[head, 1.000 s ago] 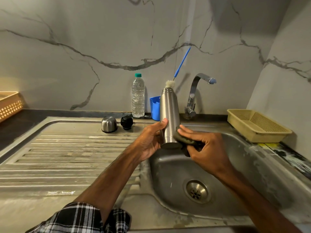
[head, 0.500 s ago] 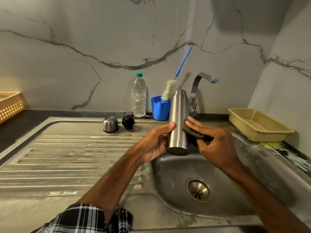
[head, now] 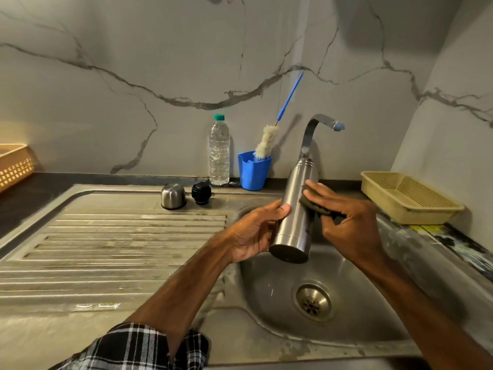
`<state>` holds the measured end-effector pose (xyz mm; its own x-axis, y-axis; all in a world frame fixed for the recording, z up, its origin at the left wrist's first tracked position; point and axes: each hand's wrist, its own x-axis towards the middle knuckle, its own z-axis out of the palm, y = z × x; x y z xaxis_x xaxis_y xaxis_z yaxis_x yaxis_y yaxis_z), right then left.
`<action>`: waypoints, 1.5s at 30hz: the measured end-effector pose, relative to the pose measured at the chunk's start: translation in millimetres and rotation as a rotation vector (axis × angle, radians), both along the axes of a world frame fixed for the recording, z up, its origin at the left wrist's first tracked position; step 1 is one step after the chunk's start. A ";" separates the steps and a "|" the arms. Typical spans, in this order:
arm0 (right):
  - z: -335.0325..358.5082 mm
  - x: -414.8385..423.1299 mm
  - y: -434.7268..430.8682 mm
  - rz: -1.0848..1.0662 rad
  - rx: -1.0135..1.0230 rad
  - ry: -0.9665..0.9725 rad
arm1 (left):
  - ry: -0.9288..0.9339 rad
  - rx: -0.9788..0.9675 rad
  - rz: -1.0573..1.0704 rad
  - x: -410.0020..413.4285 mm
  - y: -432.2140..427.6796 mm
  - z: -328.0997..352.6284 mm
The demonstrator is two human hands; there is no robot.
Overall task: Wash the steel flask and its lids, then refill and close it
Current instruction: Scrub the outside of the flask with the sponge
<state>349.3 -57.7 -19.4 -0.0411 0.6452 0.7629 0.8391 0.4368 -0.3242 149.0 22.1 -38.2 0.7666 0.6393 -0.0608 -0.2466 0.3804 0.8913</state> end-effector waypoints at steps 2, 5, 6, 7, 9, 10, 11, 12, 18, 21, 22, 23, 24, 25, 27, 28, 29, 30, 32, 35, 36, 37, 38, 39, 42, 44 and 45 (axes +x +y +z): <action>1.0 -0.5 3.1 0.049 -0.006 -0.029 | -0.004 -0.020 -0.012 -5.4 0.8 1.0; 4.0 11.2 8.1 -0.101 0.013 0.079 | 0.035 0.003 -0.108 -9.6 -4.6 4.3; 5.1 16.7 7.8 -0.164 0.011 0.122 | 0.054 0.015 -0.140 -8.8 -7.3 5.6; 6.1 21.5 7.0 -0.215 0.005 0.162 | 0.071 0.026 -0.168 -7.9 -9.3 5.9; 7.7 28.1 5.3 -0.274 -0.008 0.231 | 0.083 0.028 -0.208 -5.5 -11.8 5.5; 8.0 28.7 4.8 -0.280 -0.015 0.248 | 0.079 0.023 -0.219 -5.1 -11.5 4.9; 7.6 27.4 4.9 -0.276 -0.021 0.248 | 0.070 0.018 -0.232 -5.4 -11.4 4.2; 6.9 24.7 4.7 -0.264 -0.026 0.235 | 0.067 0.012 -0.236 -5.6 -10.7 3.2; 3.6 7.4 3.3 -0.104 -0.075 0.075 | 0.206 0.098 -0.126 -2.4 -9.8 -2.6; 1.9 -4.5 0.4 0.032 -0.117 0.041 | 0.154 0.063 -0.013 -3.7 -8.3 0.5; 0.8 -8.5 -1.3 0.075 -0.126 0.033 | 0.123 0.032 0.015 -4.9 -6.7 2.5; 0.0 -11.4 -2.1 0.108 -0.126 0.021 | 0.105 0.020 0.044 -6.6 -3.1 2.9; -0.8 -13.3 -2.4 0.126 -0.121 0.010 | 0.112 0.029 0.069 -8.5 -0.1 2.7; -0.8 -13.7 -2.3 0.127 -0.114 0.007 | 0.137 0.053 0.080 -10.0 0.9 3.2; 1.0 -9.0 -1.4 0.081 -0.084 0.031 | 0.172 0.094 0.048 -11.7 0.3 4.4; 2.6 -4.7 -1.1 0.037 -0.060 0.058 | 0.179 0.107 0.017 -12.0 -0.6 4.2; 4.7 0.1 -1.2 -0.012 -0.037 0.090 | 0.181 0.112 -0.021 -12.1 -1.9 4.0; 6.7 5.2 -1.5 -0.059 -0.014 0.125 | 0.185 0.099 -0.060 -11.6 -4.9 5.5; 9.3 14.8 -1.8 -0.131 0.000 0.183 | 0.195 0.093 -0.136 -9.9 -7.9 5.1; 9.9 19.5 -0.8 -0.172 -0.054 0.234 | 0.204 0.103 -0.186 -10.7 -8.0 6.2; 9.0 18.5 -0.1 -0.172 -0.074 0.248 | 0.196 0.114 -0.182 -12.4 -7.8 7.6; 8.5 17.1 -0.4 -0.165 -0.099 0.261 | 0.185 0.136 -0.179 -14.0 -6.2 7.8; 8.0 14.2 -1.0 -0.144 -0.131 0.273 | 0.174 0.148 -0.170 -15.8 -4.9 8.6; 7.4 10.7 -2.6 -0.118 -0.166 0.276 | 0.144 0.154 -0.159 -16.8 -2.9 8.0; 4.8 -4.7 -6.6 -0.009 -0.217 0.200 | 0.017 0.072 -0.070 -16.2 -1.9 11.0; 3.4 -13.3 -7.3 0.043 -0.210 0.169 | -0.068 0.010 -0.022 -14.1 -1.5 13.6; 3.4 -15.1 -7.1 0.046 -0.198 0.165 | -0.112 -0.016 -0.005 -13.0 -0.7 13.8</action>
<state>334.1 -64.8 -15.9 0.0411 0.7827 0.6211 0.7484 0.3878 -0.5382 136.0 21.4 -24.5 0.7722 0.6352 0.0152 -0.3424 0.3960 0.8520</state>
